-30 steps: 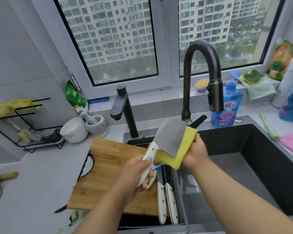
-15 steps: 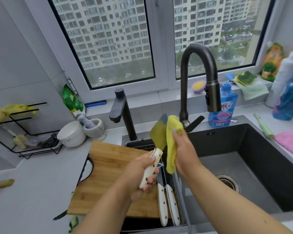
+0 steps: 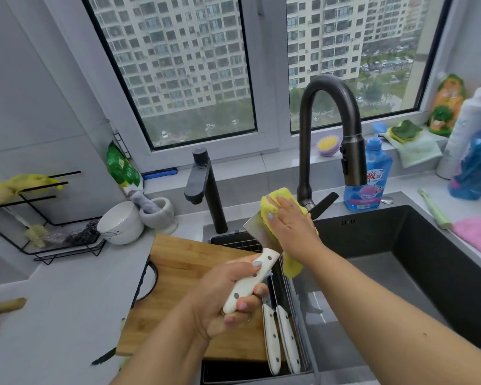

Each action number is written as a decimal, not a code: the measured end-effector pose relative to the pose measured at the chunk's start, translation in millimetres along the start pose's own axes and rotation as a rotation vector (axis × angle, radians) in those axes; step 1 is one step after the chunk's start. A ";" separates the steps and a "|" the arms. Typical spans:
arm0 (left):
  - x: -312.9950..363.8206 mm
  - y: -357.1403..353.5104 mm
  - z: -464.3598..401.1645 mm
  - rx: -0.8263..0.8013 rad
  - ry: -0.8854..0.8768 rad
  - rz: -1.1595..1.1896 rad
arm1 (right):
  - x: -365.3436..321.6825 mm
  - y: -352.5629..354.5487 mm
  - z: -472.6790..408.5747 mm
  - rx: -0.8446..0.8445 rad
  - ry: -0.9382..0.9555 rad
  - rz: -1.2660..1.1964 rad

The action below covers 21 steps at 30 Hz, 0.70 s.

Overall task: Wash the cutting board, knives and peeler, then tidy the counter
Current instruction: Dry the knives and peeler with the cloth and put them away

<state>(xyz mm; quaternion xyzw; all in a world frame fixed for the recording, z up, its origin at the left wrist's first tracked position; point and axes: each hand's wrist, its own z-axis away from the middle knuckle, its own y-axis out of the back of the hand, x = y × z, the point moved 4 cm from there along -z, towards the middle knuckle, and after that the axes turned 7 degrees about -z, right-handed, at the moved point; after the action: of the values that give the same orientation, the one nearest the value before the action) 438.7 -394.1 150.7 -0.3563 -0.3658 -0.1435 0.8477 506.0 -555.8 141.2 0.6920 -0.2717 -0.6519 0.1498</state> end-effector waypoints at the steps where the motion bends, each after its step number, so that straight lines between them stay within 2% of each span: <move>1: 0.5 1.5 0.3 -0.004 0.003 0.011 | -4.1 0.8 2.8 -0.020 0.003 -0.015; 6: 8.5 10.7 -1.6 -0.003 0.037 0.023 | -38.9 -12.8 36.8 -0.211 0.106 -0.145; 8: 8.8 11.6 -0.1 -0.037 0.038 0.030 | -40.7 -12.8 38.2 -0.218 0.113 -0.144; 12: 4.9 9.3 3.2 -0.071 0.031 0.017 | -26.6 -5.0 19.1 -0.109 0.094 0.027; 15: 6.8 6.1 7.0 -0.081 0.006 -0.033 | -7.7 8.1 2.9 0.053 0.010 0.021; 17: 9.1 5.7 9.9 -0.086 0.005 -0.080 | 2.3 16.2 -1.0 0.141 -0.071 -0.123; 21: 11.7 11.5 10.3 -0.109 -0.001 -0.121 | 10.2 21.9 7.4 0.252 -0.236 -0.627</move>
<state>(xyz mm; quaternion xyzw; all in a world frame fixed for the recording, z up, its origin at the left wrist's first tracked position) 447.2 -378.5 158.3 -0.3794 -0.3787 -0.2139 0.8166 494.8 -578.2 144.4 0.6748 -0.1398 -0.7028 -0.1763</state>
